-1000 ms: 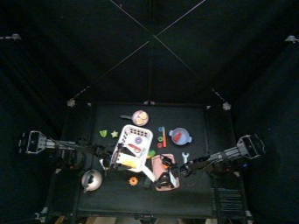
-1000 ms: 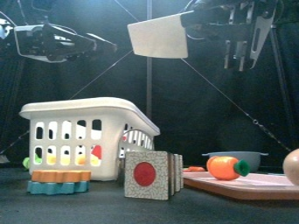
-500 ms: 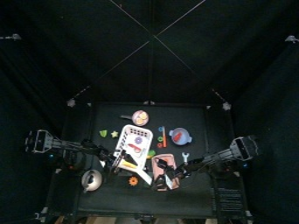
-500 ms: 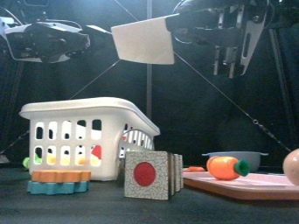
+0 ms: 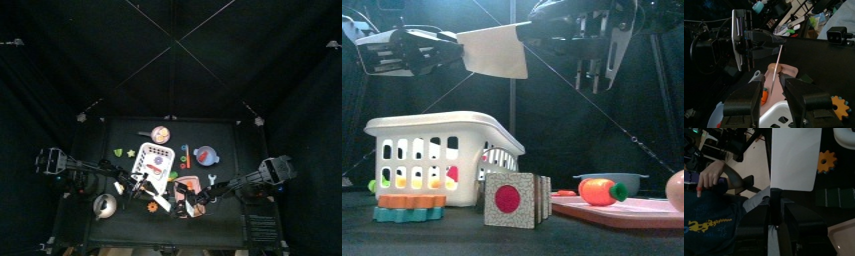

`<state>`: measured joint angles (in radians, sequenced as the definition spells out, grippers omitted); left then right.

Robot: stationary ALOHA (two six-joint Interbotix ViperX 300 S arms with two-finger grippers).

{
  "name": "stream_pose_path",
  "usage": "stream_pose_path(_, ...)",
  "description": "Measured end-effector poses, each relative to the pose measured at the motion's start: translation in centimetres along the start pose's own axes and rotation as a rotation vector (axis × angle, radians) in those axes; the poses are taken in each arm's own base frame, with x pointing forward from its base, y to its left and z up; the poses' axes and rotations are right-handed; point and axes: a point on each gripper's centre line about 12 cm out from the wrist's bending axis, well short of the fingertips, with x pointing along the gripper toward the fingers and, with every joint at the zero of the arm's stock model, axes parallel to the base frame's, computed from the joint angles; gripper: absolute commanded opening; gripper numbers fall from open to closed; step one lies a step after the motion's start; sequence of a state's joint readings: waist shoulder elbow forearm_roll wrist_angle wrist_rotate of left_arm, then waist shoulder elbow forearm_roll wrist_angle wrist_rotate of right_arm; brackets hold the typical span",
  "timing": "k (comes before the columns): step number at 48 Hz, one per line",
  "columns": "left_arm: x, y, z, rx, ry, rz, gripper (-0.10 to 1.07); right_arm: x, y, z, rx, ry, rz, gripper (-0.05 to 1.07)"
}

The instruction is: Grab cleaver with other hand

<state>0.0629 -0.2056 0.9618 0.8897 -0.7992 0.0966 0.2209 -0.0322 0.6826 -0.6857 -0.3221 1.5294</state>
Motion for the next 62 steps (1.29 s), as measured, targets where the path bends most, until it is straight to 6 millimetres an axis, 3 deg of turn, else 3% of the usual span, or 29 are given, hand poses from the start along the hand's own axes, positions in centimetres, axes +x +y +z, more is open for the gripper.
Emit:
stream_pose_path(22, 0.3, -0.1, -0.2, 0.011, 0.001, -0.017, 0.66, 0.5, -0.5, 0.5, 0.004, -0.007, -0.011, 0.55)
stream_pose_path(39, 0.3, -0.2, -0.1, 0.015, -0.002, -0.022, 0.42, 0.5, -0.6, 0.6, 0.004, -0.009, -0.013, 0.58)
stream_pose_path(45, 0.3, -0.2, -0.1, 0.012, 0.0, -0.021, 0.41, 0.5, -0.7, 0.7, 0.004, -0.01, -0.014, 0.67)
stream_pose_path(57, 0.3, -0.1, -0.2, 0.011, 0.001, -0.018, 0.41, 0.2, -1.1, 1.4, 0.0, -0.027, -0.035, 1.03)
stream_pose_path(62, 0.3, -0.1, -0.2, 0.012, 0.002, -0.017, 0.41, -0.4, -1.0, 1.7, -0.004, -0.038, -0.055, 1.05)
